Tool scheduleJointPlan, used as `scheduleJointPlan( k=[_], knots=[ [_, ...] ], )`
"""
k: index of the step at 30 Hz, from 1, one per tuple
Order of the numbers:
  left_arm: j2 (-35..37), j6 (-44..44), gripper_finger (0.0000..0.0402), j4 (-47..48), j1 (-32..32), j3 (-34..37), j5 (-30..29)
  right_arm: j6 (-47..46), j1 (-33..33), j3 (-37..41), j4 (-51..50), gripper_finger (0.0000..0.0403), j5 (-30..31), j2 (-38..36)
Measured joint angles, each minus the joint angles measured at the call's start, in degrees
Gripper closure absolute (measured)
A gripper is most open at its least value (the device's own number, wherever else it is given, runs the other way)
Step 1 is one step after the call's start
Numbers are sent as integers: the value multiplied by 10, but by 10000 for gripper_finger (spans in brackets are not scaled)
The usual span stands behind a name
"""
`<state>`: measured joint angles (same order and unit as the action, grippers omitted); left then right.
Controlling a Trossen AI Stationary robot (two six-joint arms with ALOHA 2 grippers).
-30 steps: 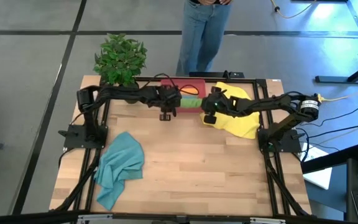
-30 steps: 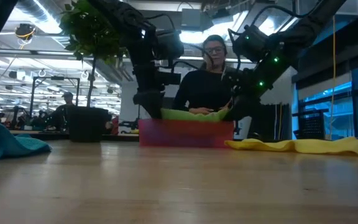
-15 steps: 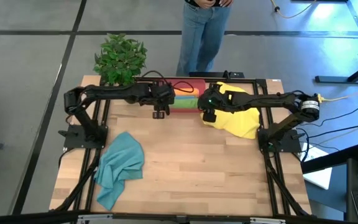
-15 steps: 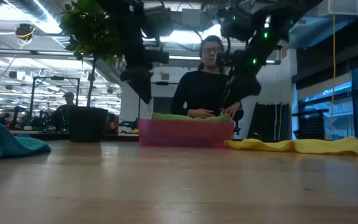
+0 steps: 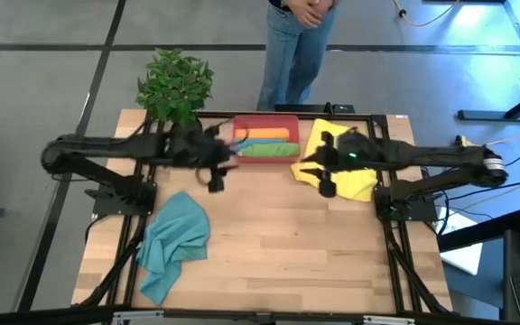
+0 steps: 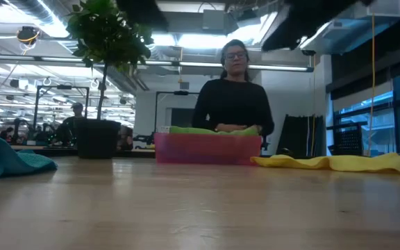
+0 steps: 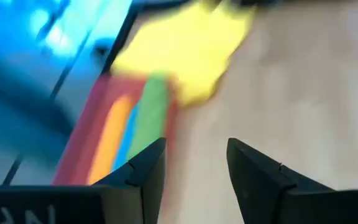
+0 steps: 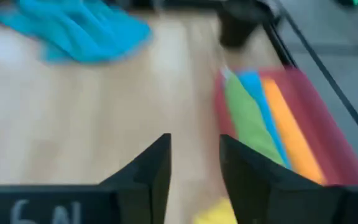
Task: Roll microfiber towels into tight, uniform cylinder then place into a basket
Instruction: Fold the yellow towel
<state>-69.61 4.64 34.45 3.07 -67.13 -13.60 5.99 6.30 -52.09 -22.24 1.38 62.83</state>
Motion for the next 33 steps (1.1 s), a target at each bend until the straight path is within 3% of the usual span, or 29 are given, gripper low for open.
scheduleJointPlan(
  k=[7, 11, 15, 20, 25, 33],
  knots=[
    [129, -9, 244, -346, -95, 232, -15, -78, -77, 206, 255, 305, -29, -154],
    [147, -43, 244, -536, -124, 350, -17, -120, -108, 324, 409, 307, 19, -164],
    [132, -55, 244, -681, -141, 430, -17, -149, -126, 398, 484, 307, 76, -138],
    [126, -61, 244, -720, -142, 470, -23, -163, -130, 429, 516, 307, 112, -112],
    [125, -58, 244, -722, -141, 469, -83, -164, -130, 429, 518, 308, 141, -90],
    [125, -56, 244, -728, -137, 469, -85, -178, -130, 429, 521, 308, 155, -32]
  ],
)
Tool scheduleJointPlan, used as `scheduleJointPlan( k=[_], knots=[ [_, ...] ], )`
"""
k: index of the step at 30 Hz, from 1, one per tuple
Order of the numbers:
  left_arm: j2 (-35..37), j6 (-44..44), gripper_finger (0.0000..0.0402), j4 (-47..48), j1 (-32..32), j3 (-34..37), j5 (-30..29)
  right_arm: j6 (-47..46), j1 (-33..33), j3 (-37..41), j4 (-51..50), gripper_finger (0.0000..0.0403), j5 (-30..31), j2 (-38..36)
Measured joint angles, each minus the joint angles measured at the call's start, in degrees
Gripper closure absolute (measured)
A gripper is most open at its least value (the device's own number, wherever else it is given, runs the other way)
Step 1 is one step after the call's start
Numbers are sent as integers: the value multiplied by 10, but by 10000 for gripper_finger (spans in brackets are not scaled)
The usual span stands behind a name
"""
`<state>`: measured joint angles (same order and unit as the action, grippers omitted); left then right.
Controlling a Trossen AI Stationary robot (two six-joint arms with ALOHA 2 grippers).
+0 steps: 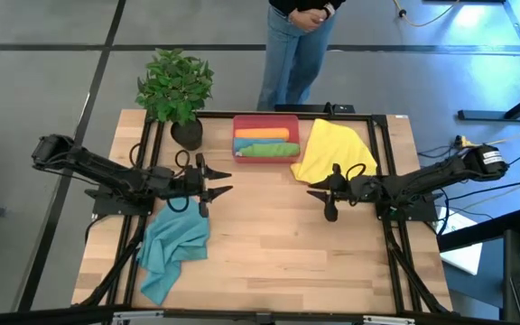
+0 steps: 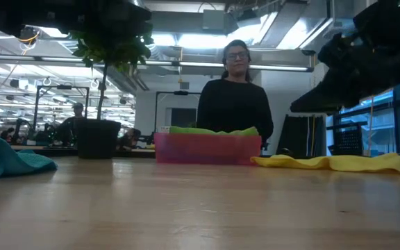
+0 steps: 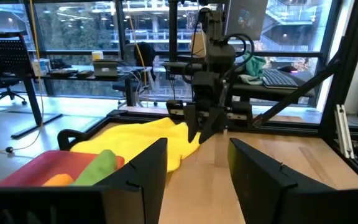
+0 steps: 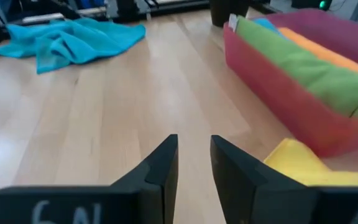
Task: Roll microfiber towels into tight, uniform cylinder then place into a basket
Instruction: Fold the yellow towel
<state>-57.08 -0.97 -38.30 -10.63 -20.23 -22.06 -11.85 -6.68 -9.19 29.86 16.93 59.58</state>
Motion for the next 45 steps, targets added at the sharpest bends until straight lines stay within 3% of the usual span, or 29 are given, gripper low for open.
scheduleJointPlan(
  k=[5, 13, 18, 22, 32, 40, 45],
  knots=[
    [0, -2, 244, 1, 0, -1, 0, 8, 2, -34, -11, 290, 0, 43],
    [0, -47, 244, 5, -22, -1, 1, 17, 54, -124, -61, 200, 1, 154],
    [0, -49, 244, 2, -33, -1, 1, -63, 99, -173, -143, 170, 26, 217],
    [0, -49, 244, 2, -33, -1, 1, -61, 123, -204, -215, 170, 27, 262],
    [0, -57, 244, 1, -33, -1, 1, -58, 139, -227, -209, 196, 27, 351],
    [0, -122, 244, -9, -37, -1, 4, -61, 139, -228, -212, 211, 19, 355],
    [0, -125, 244, -9, -56, -1, 5, -61, 139, -227, -215, 242, 13, 356]
  ],
)
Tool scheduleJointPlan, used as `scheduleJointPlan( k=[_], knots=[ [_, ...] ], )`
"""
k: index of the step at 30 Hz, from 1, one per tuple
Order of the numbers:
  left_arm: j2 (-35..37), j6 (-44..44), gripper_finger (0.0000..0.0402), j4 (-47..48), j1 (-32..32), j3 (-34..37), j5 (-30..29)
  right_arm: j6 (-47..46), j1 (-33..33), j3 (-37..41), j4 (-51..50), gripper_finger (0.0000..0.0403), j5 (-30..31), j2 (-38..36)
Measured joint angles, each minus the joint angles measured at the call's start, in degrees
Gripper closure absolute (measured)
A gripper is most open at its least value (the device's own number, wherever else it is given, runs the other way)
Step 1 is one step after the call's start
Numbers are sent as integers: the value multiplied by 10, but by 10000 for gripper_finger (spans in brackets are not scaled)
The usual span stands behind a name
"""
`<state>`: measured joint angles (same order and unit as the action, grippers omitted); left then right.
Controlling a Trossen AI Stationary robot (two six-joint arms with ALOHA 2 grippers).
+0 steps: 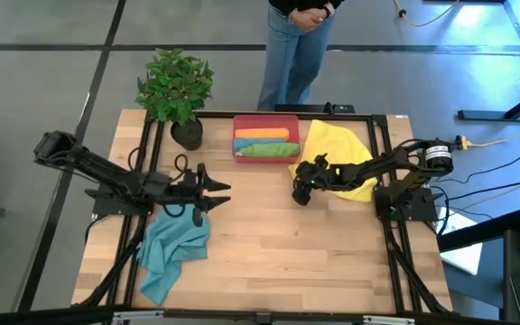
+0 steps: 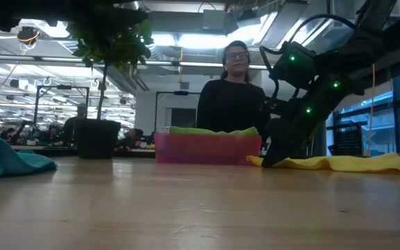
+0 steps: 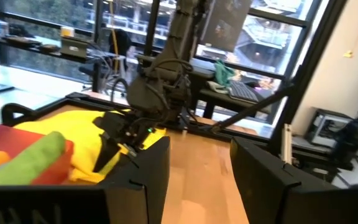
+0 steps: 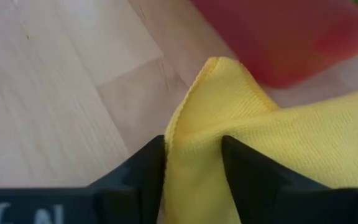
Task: Roll microfiber towels into tight, uniform cylinder then place into a basket
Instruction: Fold the yellow towel
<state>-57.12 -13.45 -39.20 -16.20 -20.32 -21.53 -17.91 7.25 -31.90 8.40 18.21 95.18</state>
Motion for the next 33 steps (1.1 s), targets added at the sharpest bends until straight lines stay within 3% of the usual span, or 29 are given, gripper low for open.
scheduleJointPlan(
  k=[10, 16, 25, 33],
  knots=[
    [0, 0, 244, -3, -15, 0, 0, 3, -1, 1, 7, 312, -27, 1],
    [0, 0, 244, -3, -15, 0, 0, 1, -32, 2, 5, 389, -63, -14],
    [0, 32, 244, -7, -14, 0, -13, -11, -101, -29, -34, 397, -52, -86],
    [-27, 80, 244, -8, -16, -1, 32, 22, -155, -108, -50, 396, -47, -94]
  ],
)
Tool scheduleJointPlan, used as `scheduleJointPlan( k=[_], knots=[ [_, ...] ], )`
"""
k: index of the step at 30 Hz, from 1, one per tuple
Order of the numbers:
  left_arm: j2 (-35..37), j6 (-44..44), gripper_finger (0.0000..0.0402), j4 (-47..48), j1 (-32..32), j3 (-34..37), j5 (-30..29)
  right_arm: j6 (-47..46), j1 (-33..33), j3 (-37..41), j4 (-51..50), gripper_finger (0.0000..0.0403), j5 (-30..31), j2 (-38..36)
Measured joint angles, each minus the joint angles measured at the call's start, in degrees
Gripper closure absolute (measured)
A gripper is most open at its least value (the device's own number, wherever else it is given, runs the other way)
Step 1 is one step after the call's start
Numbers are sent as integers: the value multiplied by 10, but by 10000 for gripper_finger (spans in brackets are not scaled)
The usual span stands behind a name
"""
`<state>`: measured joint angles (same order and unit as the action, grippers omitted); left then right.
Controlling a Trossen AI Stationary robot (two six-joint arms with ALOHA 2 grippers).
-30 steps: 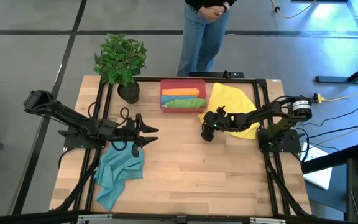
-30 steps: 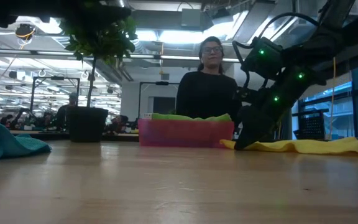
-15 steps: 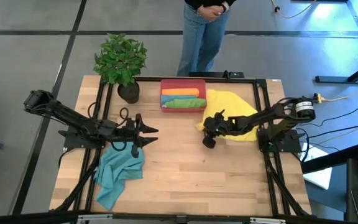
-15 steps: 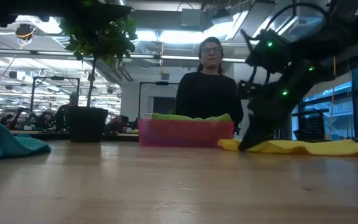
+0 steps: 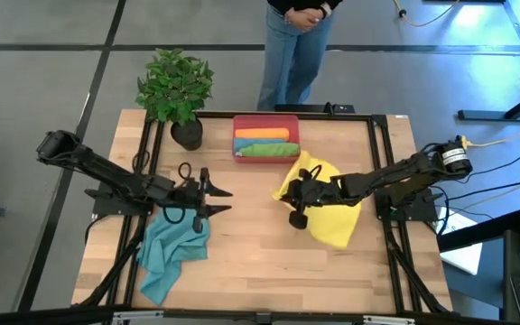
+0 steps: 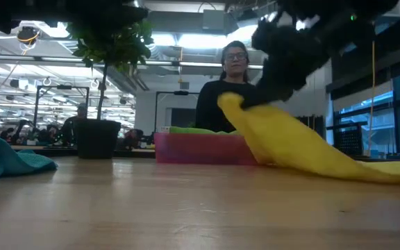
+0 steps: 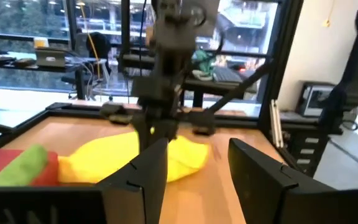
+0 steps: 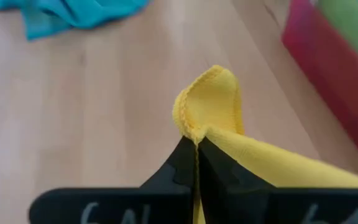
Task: Roll microfiber towels into tight, uniform cylinder then place into a basket
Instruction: Fold the yellow towel
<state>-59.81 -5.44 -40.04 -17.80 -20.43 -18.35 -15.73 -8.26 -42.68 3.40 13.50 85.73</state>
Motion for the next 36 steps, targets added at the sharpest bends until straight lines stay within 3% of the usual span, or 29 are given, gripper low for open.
scheduleJointPlan(
  k=[6, 22, 28, 36],
  knots=[
    [-76, 53, 240, -51, 7, -8, -1, 13, -18, -20, 2, 394, 2, 0],
    [-324, 101, 162, -42, 33, -185, -11, 13, -29, -20, -3, 393, 3, 0],
    [-377, 113, 163, -40, 53, -201, -53, 12, -33, -19, -3, 393, -2, 0],
    [-404, 116, 164, -43, 70, -201, -54, 8, -32, -20, -3, 393, -27, -1]
  ],
)
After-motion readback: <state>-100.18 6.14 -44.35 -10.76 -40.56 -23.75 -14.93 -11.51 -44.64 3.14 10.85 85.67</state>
